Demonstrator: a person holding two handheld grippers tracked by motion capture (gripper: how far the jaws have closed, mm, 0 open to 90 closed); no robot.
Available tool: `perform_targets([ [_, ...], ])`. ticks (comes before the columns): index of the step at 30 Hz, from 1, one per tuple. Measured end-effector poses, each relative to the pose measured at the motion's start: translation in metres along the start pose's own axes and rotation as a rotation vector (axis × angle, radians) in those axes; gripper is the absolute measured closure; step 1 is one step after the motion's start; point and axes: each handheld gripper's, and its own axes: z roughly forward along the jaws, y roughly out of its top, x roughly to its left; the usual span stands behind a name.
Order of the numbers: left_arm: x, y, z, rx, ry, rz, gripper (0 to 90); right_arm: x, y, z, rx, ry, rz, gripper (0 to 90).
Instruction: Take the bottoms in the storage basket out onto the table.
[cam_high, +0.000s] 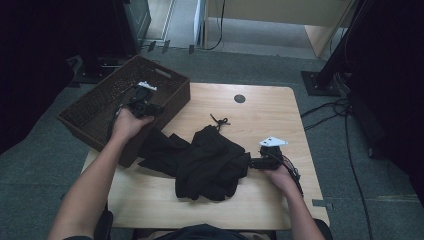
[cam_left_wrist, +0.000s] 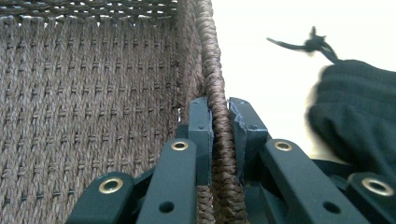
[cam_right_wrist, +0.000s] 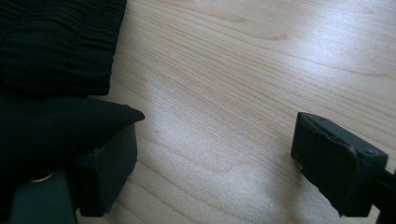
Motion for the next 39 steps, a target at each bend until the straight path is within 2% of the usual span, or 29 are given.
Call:
perform_targets([
  [1, 0.007, -0.002, -0.003, -0.008, 0.03, -0.031, 79.9, 0.0, 0.0, 0.0, 0.0, 0.0, 0.001, 14.2],
  [3, 0.012, -0.004, -0.005, -0.011, 0.044, -0.046, 79.9, 0.0, 0.0, 0.0, 0.0, 0.0, -0.001, 14.2],
  [4, 0.022, -0.006, -0.009, -0.022, 0.075, -0.082, 79.9, 0.0, 0.0, 0.0, -0.001, -0.001, -0.001, 14.2],
  [6, 0.031, -0.008, -0.012, -0.029, 0.099, -0.114, 79.8, 0.0, 0.0, 0.0, 0.0, -0.001, 0.0, 14.2],
  [7, 0.031, -0.008, -0.012, -0.029, 0.099, -0.114, 79.8, 0.0, 0.0, 0.0, -0.001, -0.001, -0.001, 14.2],
  [8, 0.035, -0.008, -0.013, -0.029, 0.11, -0.129, 79.8, 0.0, 0.0, 0.0, -0.001, -0.001, -0.001, 14.2],
  [9, 0.042, -0.008, -0.014, -0.029, 0.136, -0.162, 80.0, 0.0, 0.0, 0.0, -0.002, -0.002, -0.004, 14.2],
  [10, 0.042, -0.008, -0.014, -0.029, 0.136, -0.162, 80.0, 0.0, 0.0, 0.0, -0.002, -0.002, -0.004, 14.2],
  [11, 0.048, -0.006, -0.013, -0.033, 0.16, -0.19, 80.1, 0.001, 0.001, 0.001, -0.003, -0.005, 0.001, 14.2],
  [14, 0.052, -0.003, -0.011, -0.037, 0.167, -0.213, 79.7, 0.003, 0.002, 0.003, -0.002, -0.003, -0.001, 14.2],
  [17, 0.056, 0.004, -0.007, -0.036, 0.198, -0.22, 79.7, 0.004, 0.003, 0.003, -0.001, -0.003, -0.003, 14.2],
  [21, 0.067, 0.012, -0.001, -0.048, 0.226, -0.264, 79.5, 0.004, 0.003, 0.003, -0.001, -0.003, -0.004, 14.2],
  [28, 0.075, 0.02, 0.003, -0.053, 0.239, -0.292, 79.3, 0.005, 0.003, 0.003, -0.001, -0.002, 0.0, 14.3],
  [32, 0.077, 0.02, 0.004, -0.058, 0.231, -0.302, 78.4, 0.005, 0.003, 0.003, -0.001, -0.004, 0.002, 14.3],
  [35, 0.078, 0.019, 0.002, -0.062, 0.214, -0.317, 76.3, 0.006, 0.002, 0.003, -0.002, -0.008, 0.004, 14.3],
  [36, 0.079, 0.018, 0.001, -0.042, 0.192, -0.323, 74.2, 0.006, 0.002, 0.002, -0.003, -0.012, 0.004, 14.3],
  [38, 0.079, 0.018, 0.001, -0.039, 0.184, -0.318, 68.1, 0.006, 0.002, 0.002, -0.004, -0.012, 0.004, 14.3],
  [39, 0.078, 0.018, -0.001, -0.037, 0.175, -0.313, 68.1, 0.006, 0.002, 0.002, -0.004, -0.012, 0.004, 14.3],
])
